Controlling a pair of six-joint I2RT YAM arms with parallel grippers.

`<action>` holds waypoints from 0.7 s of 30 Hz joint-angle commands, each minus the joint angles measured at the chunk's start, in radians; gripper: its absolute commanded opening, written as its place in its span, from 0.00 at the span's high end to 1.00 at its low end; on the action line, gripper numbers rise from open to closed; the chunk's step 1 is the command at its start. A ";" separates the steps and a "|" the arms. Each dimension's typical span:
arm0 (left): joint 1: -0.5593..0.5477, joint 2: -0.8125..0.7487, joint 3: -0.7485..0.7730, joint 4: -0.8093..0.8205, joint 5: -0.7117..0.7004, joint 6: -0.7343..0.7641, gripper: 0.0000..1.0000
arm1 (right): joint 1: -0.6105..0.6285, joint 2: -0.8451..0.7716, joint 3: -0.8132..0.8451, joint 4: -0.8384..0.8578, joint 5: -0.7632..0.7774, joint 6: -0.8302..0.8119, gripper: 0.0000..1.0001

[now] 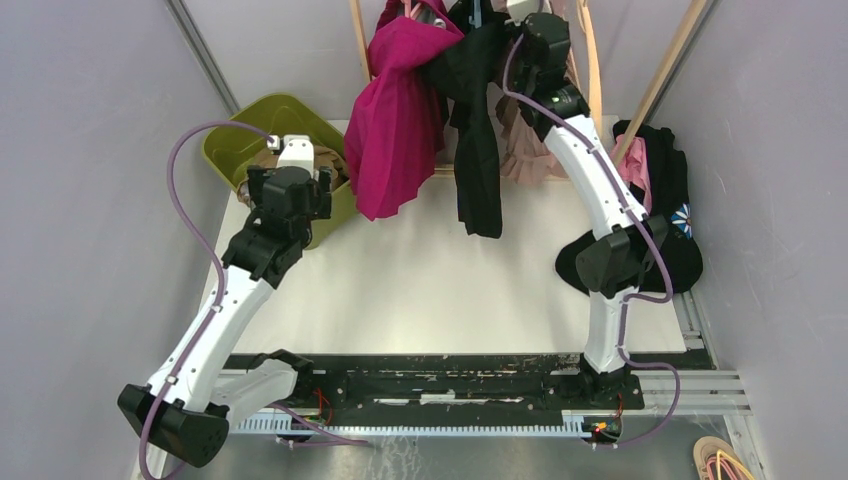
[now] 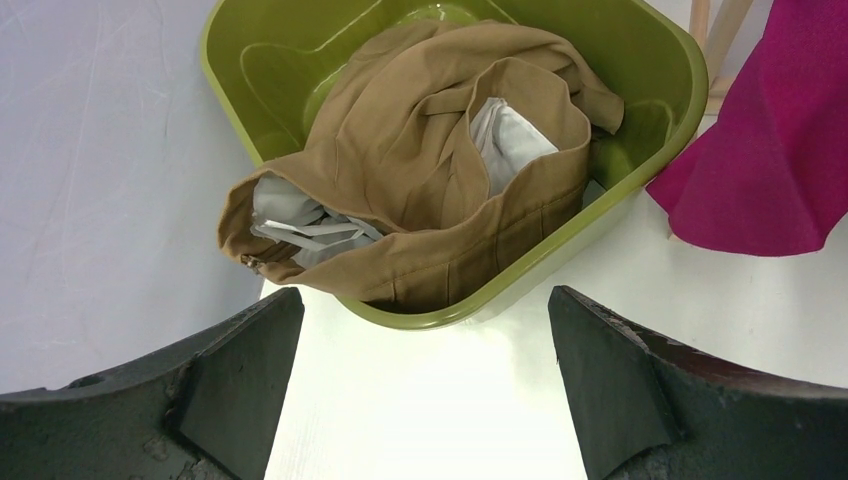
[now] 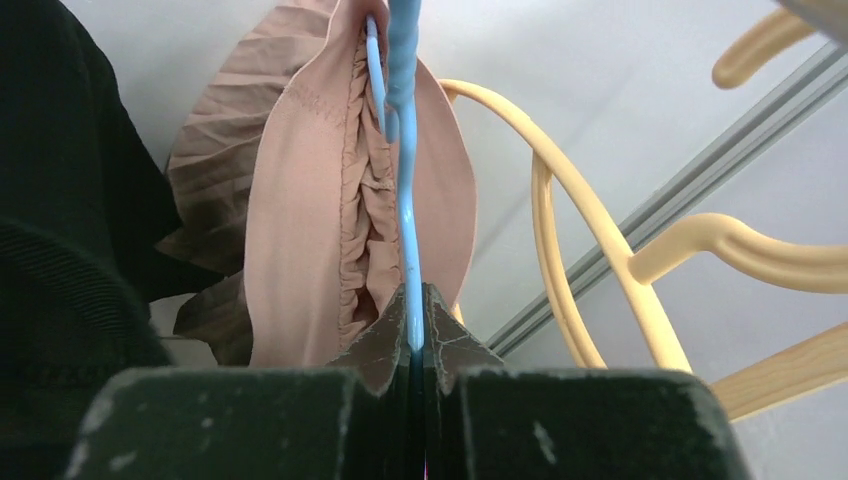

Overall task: Remove the skirt from the hanger
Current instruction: Pick up the hanger from the clothesline.

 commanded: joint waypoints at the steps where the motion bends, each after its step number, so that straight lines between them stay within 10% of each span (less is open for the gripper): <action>1: -0.003 0.005 -0.004 0.060 0.002 0.020 0.01 | 0.047 -0.021 -0.039 0.350 0.072 -0.267 0.99; 21: -0.003 0.021 -0.017 0.062 0.023 0.003 0.01 | 0.071 -0.047 -0.209 0.761 0.176 -0.575 0.99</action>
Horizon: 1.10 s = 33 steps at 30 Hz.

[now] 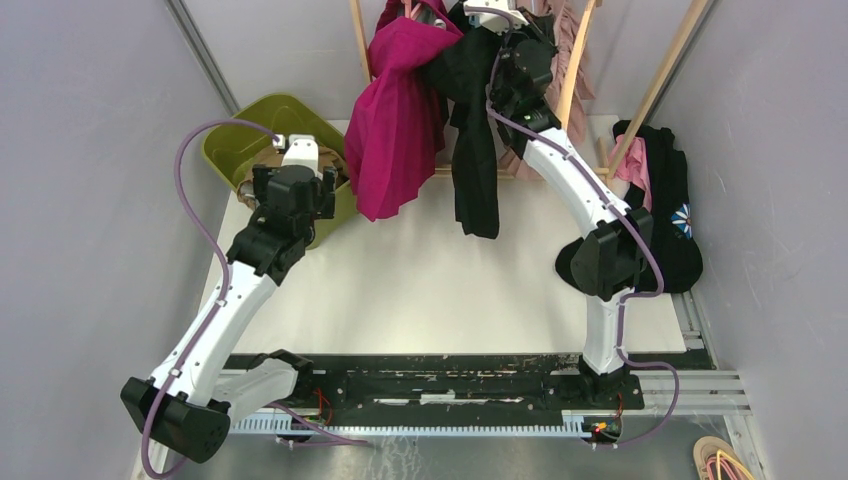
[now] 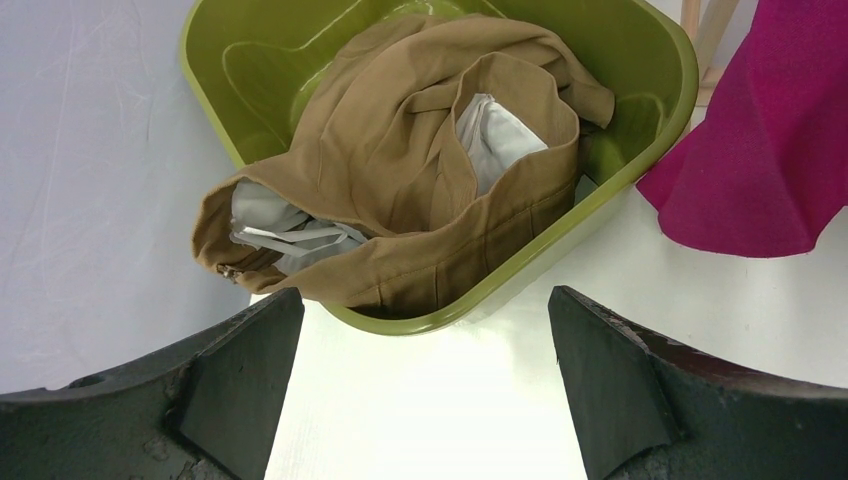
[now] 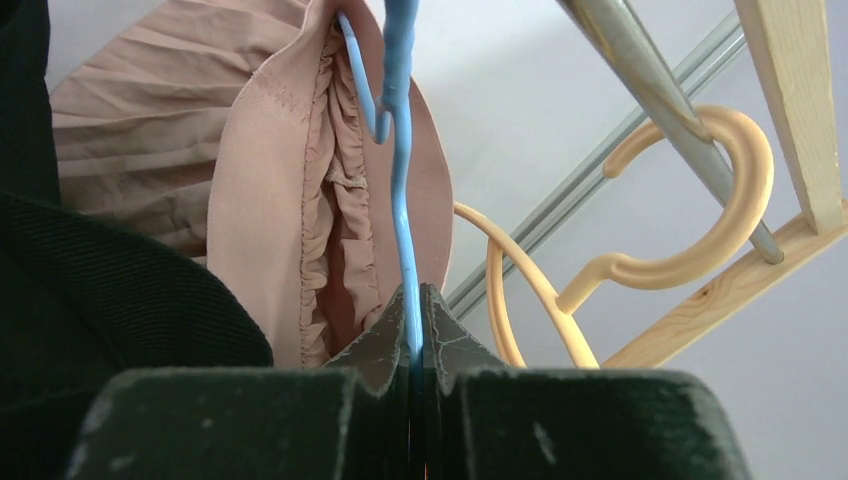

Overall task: Remove the skirt from the hanger
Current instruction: Pick up the hanger from the clothesline.

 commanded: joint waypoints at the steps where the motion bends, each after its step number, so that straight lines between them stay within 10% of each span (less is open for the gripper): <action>1: -0.004 -0.009 -0.015 0.046 0.005 -0.001 0.01 | -0.004 -0.053 -0.021 0.222 0.019 -0.056 0.99; 17: -0.003 -0.004 -0.037 0.046 0.026 -0.017 0.01 | 0.008 -0.092 -0.142 0.415 0.028 -0.152 0.99; 33: -0.003 0.000 -0.019 0.051 0.046 -0.007 0.01 | 0.067 -0.340 -0.433 0.151 0.051 0.036 0.99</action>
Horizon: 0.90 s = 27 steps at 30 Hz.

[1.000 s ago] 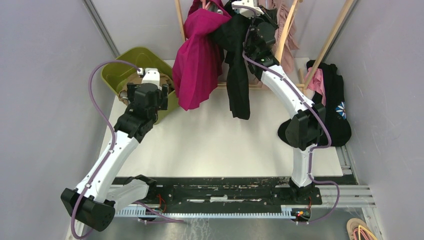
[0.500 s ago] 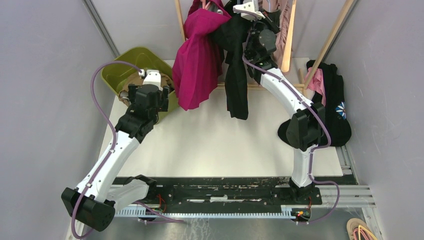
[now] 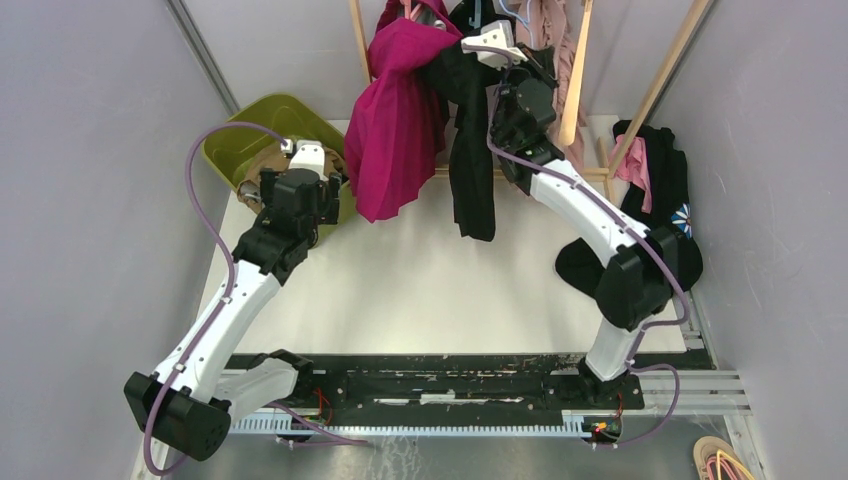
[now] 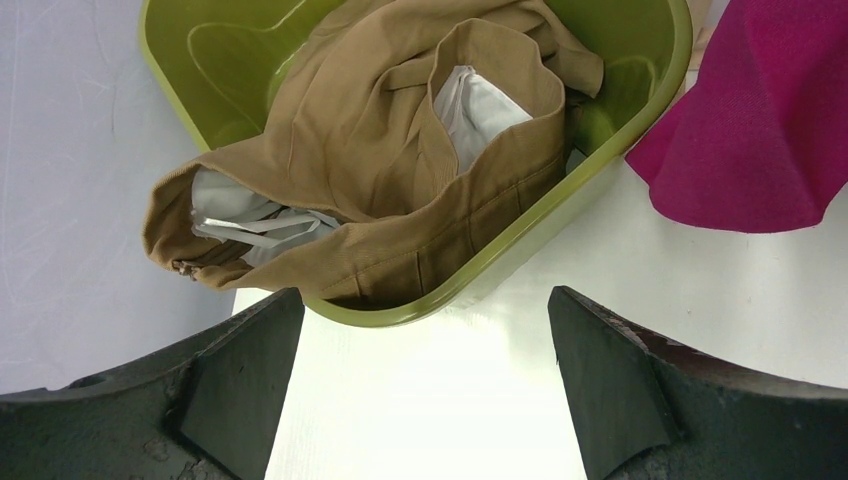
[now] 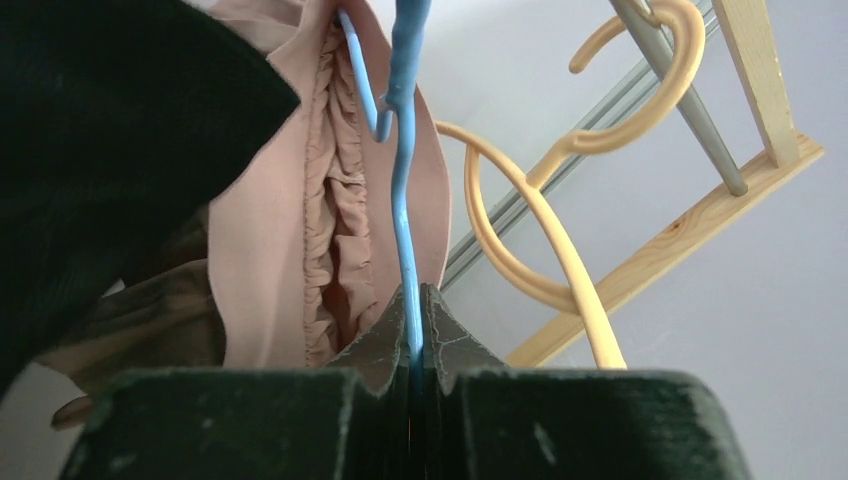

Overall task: Remove the skirt from the hanger
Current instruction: Pick up the hanger from the clothesline.

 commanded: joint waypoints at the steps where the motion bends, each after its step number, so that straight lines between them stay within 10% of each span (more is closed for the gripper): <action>1: -0.004 -0.013 0.026 0.043 0.012 -0.003 0.01 | 0.008 -0.155 -0.051 -0.112 -0.004 0.134 0.99; 27: -0.104 0.052 0.339 0.055 0.571 0.011 0.15 | 0.028 -0.721 0.048 -1.399 -0.600 0.762 0.99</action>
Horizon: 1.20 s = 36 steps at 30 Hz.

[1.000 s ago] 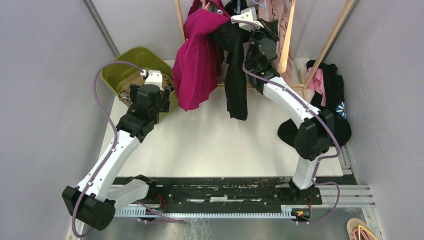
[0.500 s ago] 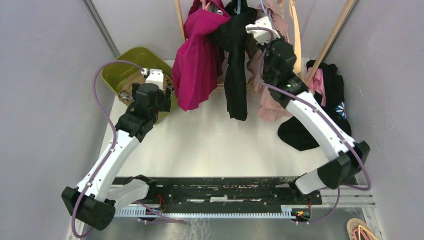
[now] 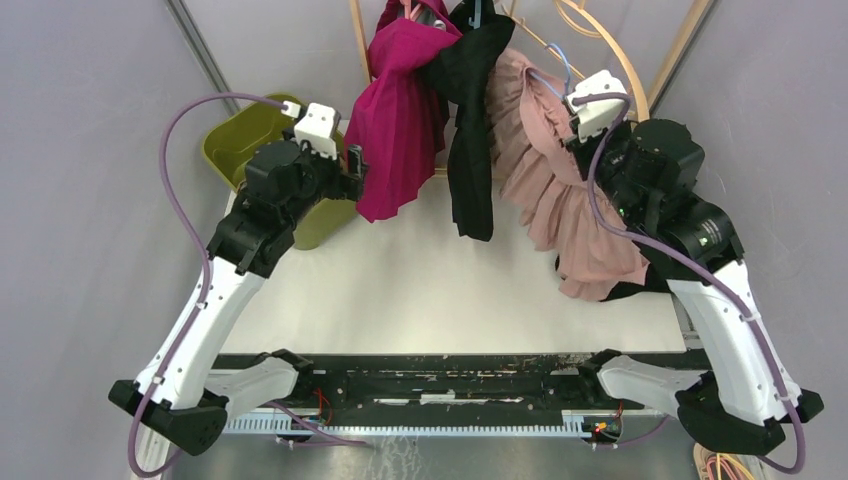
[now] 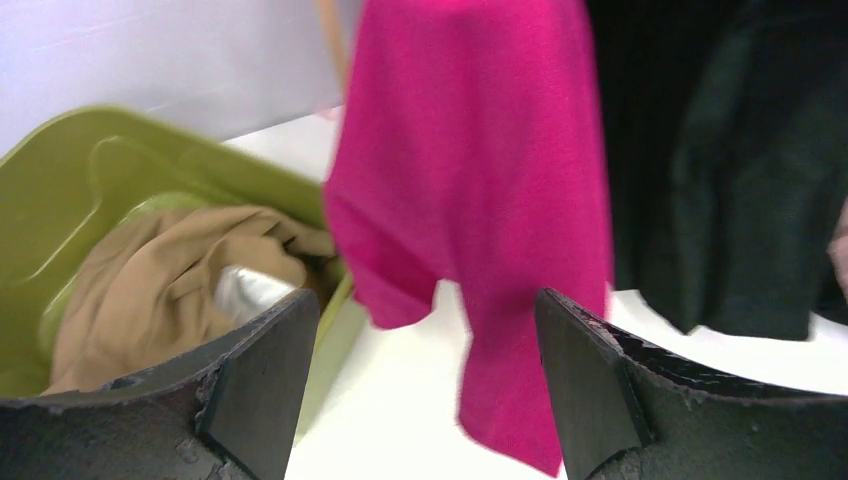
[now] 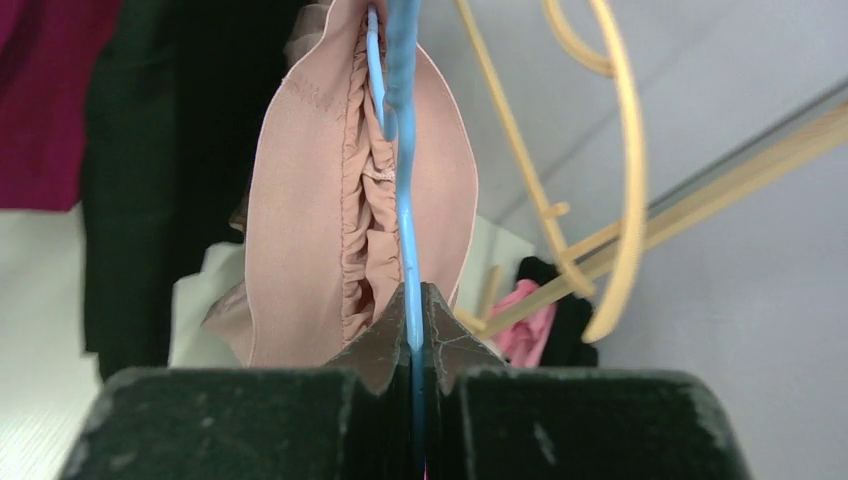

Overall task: Remove the skirt from the hanger
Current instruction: Pick up the hanger from the clothesline, then remove the skirt from the hanger.

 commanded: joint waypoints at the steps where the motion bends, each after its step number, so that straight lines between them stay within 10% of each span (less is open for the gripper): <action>1: -0.067 0.048 0.082 0.053 0.110 0.011 0.15 | 0.008 -0.042 0.070 -0.159 -0.161 0.108 0.99; 20: -0.343 0.207 0.281 0.067 0.125 -0.026 0.13 | 0.007 -0.111 0.272 -0.452 -0.412 0.199 0.99; 36: -0.352 0.174 0.351 -0.069 0.000 0.004 0.13 | 0.007 -0.072 0.180 -0.328 -0.618 0.277 0.99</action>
